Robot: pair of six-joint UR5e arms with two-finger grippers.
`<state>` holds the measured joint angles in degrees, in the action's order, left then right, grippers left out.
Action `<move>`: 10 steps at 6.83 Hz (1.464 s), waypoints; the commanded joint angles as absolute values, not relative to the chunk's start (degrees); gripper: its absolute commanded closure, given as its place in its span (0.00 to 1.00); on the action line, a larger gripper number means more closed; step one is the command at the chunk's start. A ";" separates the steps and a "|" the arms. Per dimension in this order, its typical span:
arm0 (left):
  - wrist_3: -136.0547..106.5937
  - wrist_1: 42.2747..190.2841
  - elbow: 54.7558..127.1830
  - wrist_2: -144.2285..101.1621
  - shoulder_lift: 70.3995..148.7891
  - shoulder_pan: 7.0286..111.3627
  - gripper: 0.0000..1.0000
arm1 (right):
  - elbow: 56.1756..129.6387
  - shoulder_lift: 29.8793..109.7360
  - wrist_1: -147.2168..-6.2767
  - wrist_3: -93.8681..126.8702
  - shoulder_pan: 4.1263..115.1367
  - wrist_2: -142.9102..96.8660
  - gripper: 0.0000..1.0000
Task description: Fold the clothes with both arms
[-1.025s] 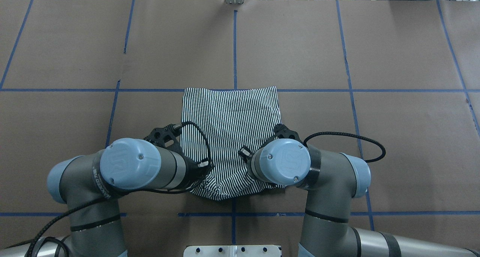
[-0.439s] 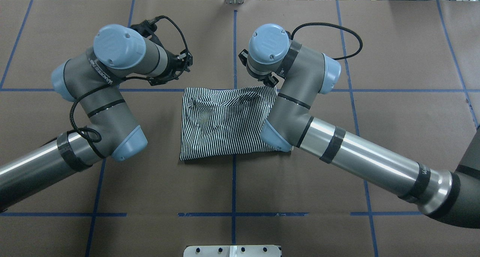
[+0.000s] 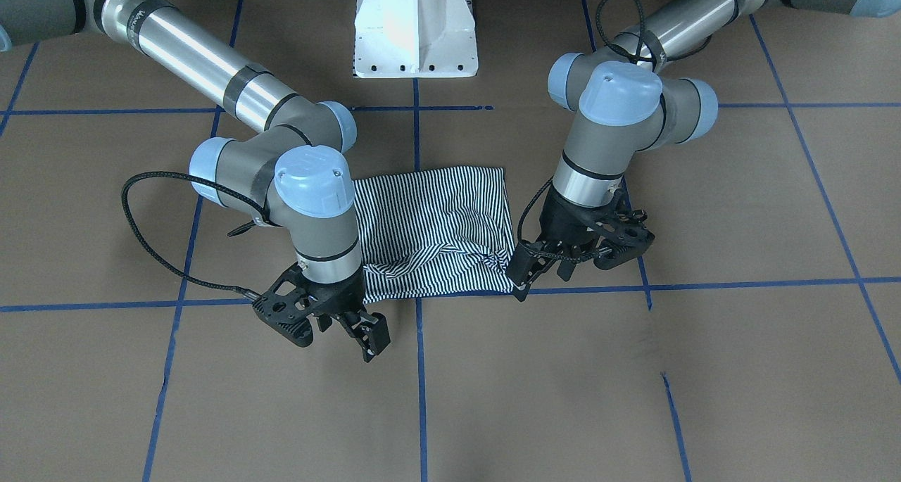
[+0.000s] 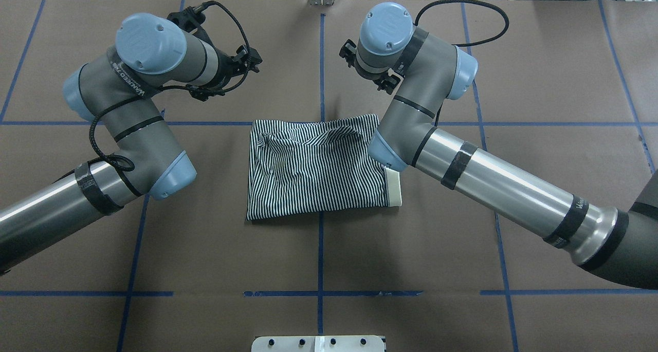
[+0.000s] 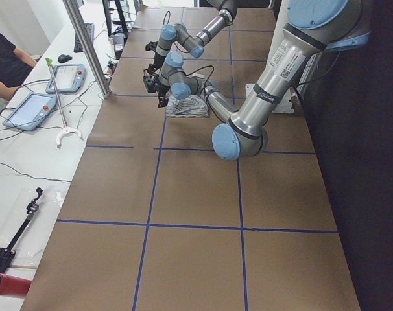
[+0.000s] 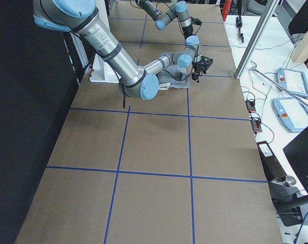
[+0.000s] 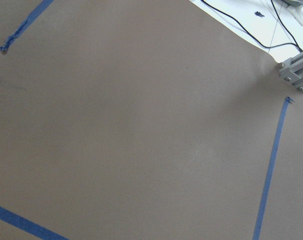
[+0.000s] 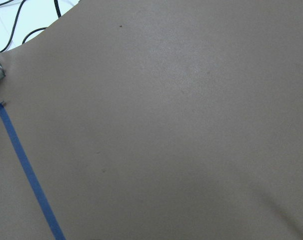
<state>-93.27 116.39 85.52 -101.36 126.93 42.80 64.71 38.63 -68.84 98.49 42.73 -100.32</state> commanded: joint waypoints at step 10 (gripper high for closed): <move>-93.08 115.40 81.12 -99.23 128.76 35.33 0.32 | 75.50 48.87 -69.17 89.12 55.46 -118.21 0.00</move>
